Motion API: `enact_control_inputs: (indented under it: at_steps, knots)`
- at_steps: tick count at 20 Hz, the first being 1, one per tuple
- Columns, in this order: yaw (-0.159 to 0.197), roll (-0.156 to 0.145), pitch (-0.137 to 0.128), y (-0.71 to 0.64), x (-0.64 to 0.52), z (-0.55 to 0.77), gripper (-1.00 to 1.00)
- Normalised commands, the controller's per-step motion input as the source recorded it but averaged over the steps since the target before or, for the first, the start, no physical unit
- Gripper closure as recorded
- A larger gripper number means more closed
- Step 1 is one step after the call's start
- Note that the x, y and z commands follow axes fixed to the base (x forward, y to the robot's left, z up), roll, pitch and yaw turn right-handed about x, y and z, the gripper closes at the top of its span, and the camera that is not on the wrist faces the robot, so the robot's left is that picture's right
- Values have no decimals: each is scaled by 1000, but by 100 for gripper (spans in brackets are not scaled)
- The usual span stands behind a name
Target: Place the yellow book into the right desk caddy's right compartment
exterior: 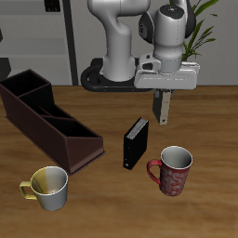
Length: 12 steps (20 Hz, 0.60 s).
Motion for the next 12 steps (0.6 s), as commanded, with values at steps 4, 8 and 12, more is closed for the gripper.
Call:
enact_control_inputs:
  at_steps: [4,8,12]
  knots:
    - [1,0,-41,-357,-83,454,100]
    - [-21,-44,-35,-369,-54,372,100]
    - [-24,-16,-17,-309,-139,241,100]
